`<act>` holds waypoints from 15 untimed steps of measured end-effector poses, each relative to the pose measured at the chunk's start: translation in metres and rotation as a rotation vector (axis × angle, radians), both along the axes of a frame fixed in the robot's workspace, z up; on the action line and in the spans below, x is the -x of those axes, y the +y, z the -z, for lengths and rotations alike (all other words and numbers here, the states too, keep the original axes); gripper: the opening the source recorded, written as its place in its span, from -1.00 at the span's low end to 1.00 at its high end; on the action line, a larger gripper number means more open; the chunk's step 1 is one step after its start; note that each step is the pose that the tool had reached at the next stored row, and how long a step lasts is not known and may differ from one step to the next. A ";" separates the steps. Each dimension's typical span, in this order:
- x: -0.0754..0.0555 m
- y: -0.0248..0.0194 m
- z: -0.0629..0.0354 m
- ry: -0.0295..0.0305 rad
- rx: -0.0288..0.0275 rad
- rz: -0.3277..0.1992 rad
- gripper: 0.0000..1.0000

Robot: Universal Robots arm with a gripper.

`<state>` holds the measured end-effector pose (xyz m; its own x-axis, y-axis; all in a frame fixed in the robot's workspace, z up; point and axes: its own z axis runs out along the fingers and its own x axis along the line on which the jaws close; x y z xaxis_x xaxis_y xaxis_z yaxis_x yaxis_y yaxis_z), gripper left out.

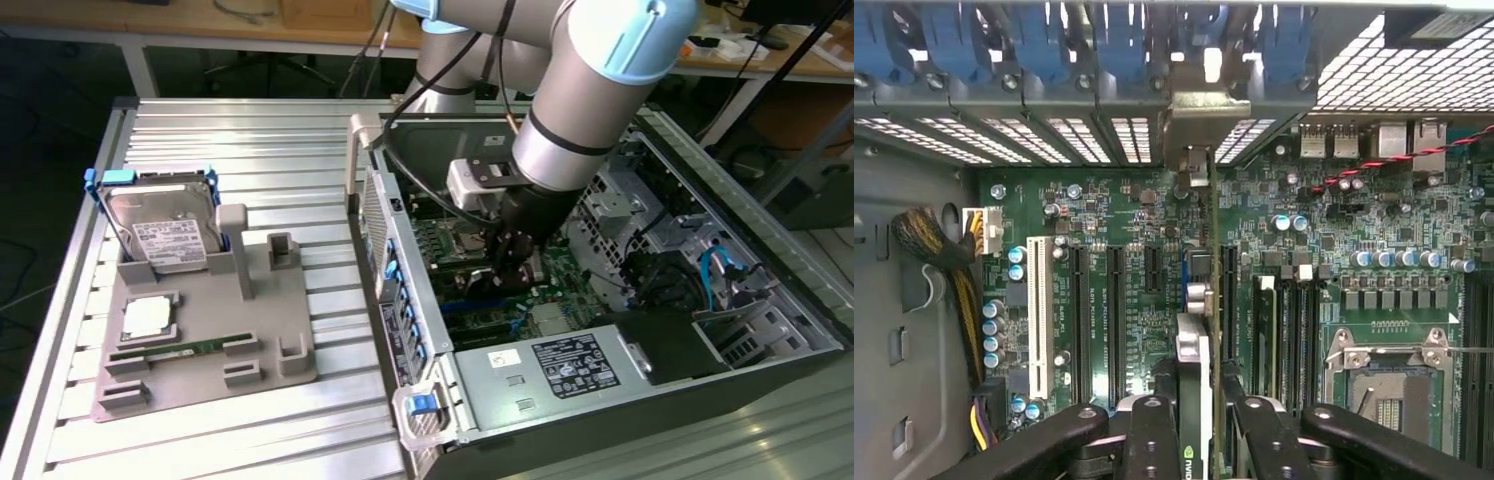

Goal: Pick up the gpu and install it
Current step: 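Insert the gpu into the slot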

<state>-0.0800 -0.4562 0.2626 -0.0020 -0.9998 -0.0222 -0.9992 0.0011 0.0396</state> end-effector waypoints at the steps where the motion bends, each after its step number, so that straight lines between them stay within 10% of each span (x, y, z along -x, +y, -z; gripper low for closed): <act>1: 0.002 -0.0001 -0.0001 0.0002 0.0002 0.000 -0.47; 15: 0.005 0.0000 0.0045 0.0001 0.0002 0.003 -0.47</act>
<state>-0.0847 -0.4563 0.2581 -0.0051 -0.9997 -0.0220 -0.9992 0.0042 0.0397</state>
